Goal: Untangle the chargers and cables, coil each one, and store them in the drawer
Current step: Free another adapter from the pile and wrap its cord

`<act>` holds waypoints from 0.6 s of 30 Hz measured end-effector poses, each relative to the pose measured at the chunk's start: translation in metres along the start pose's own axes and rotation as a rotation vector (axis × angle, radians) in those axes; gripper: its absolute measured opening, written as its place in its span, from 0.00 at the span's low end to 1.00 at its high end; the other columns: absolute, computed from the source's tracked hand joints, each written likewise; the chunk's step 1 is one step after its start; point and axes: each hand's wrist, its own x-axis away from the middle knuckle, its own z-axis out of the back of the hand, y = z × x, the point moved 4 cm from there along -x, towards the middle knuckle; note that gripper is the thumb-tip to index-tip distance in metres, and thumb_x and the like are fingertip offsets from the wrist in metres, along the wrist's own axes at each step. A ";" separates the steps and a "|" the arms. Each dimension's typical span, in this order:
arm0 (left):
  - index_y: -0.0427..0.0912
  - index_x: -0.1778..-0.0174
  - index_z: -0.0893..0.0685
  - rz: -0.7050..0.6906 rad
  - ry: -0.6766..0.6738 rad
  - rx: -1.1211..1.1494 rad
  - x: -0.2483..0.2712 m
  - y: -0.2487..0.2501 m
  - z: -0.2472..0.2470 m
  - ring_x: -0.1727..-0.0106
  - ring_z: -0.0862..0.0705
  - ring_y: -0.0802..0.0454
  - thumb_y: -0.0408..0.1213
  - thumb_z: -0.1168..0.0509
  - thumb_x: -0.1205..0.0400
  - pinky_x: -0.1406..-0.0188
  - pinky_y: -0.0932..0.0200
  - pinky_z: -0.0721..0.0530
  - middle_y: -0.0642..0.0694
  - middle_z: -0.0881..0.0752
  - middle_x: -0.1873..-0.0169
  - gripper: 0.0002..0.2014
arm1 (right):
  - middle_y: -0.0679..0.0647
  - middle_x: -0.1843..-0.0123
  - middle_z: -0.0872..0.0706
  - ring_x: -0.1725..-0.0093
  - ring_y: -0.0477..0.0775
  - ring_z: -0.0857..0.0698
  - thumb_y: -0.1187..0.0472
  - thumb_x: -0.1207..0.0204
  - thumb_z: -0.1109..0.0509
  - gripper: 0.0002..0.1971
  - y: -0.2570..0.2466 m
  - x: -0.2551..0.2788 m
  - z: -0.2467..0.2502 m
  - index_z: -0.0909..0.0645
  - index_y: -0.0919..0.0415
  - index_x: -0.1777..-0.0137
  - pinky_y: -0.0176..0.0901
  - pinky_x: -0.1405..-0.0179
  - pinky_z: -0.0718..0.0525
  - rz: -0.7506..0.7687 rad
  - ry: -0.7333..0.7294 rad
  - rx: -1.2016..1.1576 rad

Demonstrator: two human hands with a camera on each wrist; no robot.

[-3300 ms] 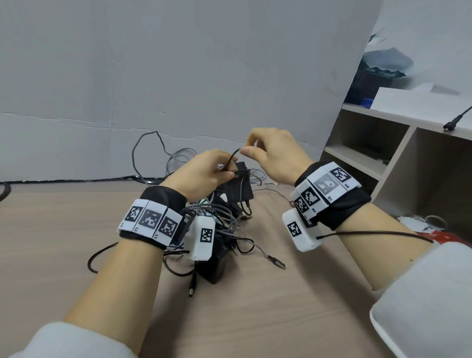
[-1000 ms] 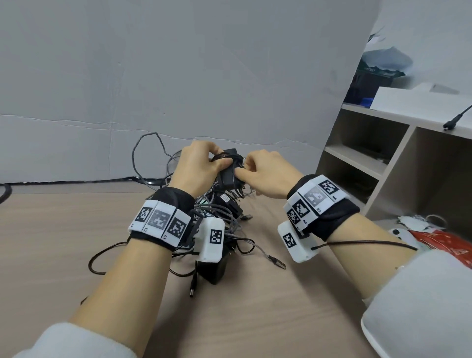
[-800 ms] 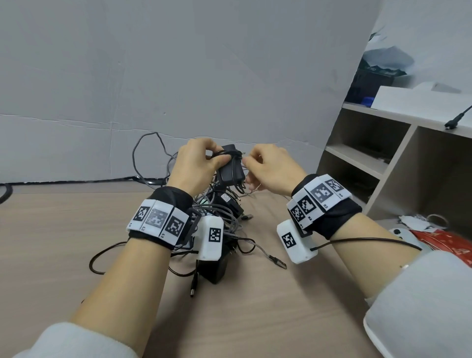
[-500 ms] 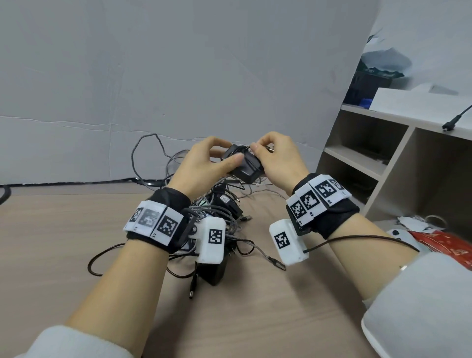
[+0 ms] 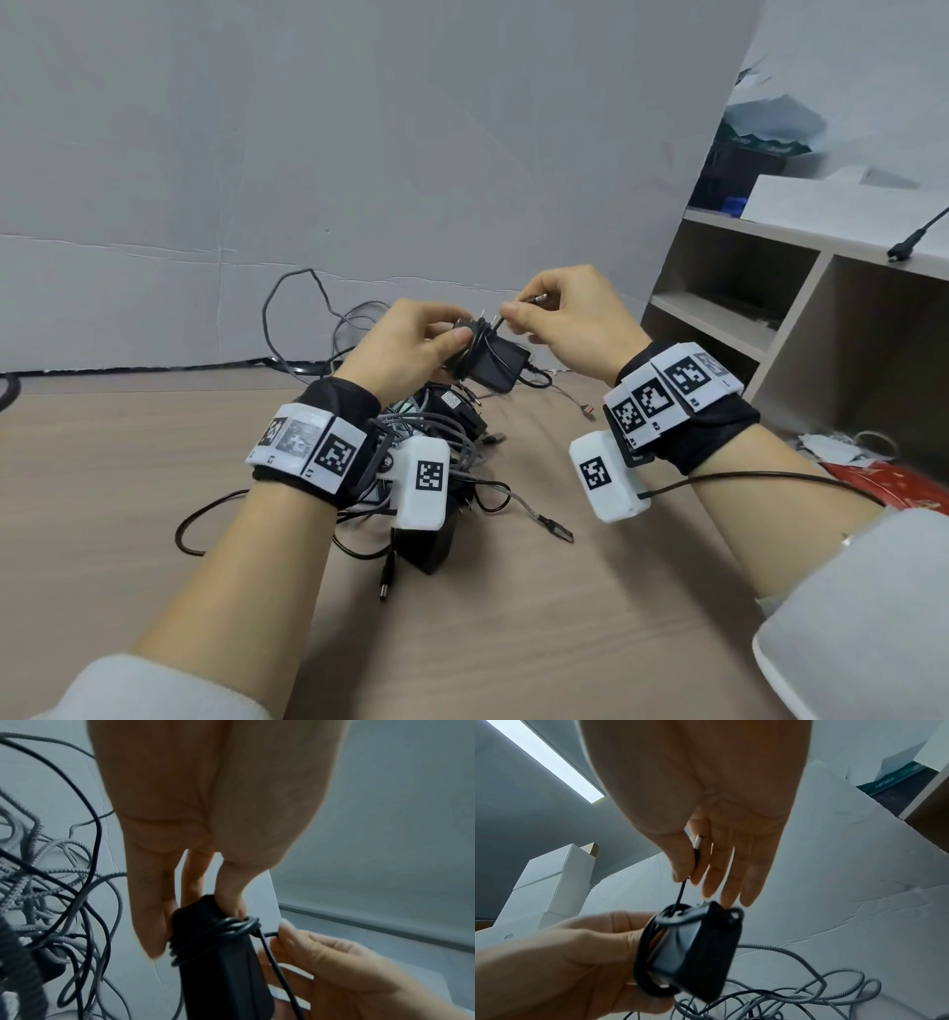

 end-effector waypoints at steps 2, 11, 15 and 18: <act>0.37 0.32 0.16 -0.019 -0.053 -0.028 0.002 0.004 -0.005 0.54 0.08 0.48 0.31 0.38 0.11 0.53 0.51 0.07 0.41 0.09 0.54 0.12 | 0.55 0.63 0.08 0.55 0.60 0.08 0.51 0.24 0.22 0.11 -0.001 0.000 0.003 0.13 0.59 0.62 0.65 0.48 0.11 -0.009 -0.010 -0.006; 0.40 0.32 0.16 -0.078 -0.173 0.037 0.008 0.011 -0.006 0.45 0.11 0.35 0.27 0.36 0.13 0.46 0.42 0.09 0.35 0.11 0.49 0.14 | 0.61 0.62 0.14 0.60 0.57 0.12 0.54 0.16 0.29 0.15 0.000 0.008 -0.006 0.20 0.65 0.59 0.55 0.58 0.11 -0.173 -0.101 -0.234; 0.44 0.34 0.14 -0.113 -0.148 0.073 0.008 0.012 -0.005 0.43 0.11 0.38 0.25 0.34 0.15 0.44 0.43 0.09 0.42 0.09 0.50 0.16 | 0.60 0.56 0.17 0.59 0.57 0.18 0.47 0.14 0.33 0.17 0.004 0.009 -0.014 0.21 0.63 0.50 0.42 0.65 0.20 -0.257 -0.177 -0.291; 0.44 0.34 0.14 -0.150 -0.105 0.144 0.007 0.013 -0.004 0.44 0.10 0.44 0.23 0.33 0.16 0.46 0.52 0.10 0.34 0.11 0.42 0.17 | 0.62 0.53 0.16 0.58 0.60 0.14 0.45 0.14 0.35 0.20 0.004 0.013 -0.018 0.19 0.65 0.42 0.53 0.56 0.14 -0.368 -0.233 -0.456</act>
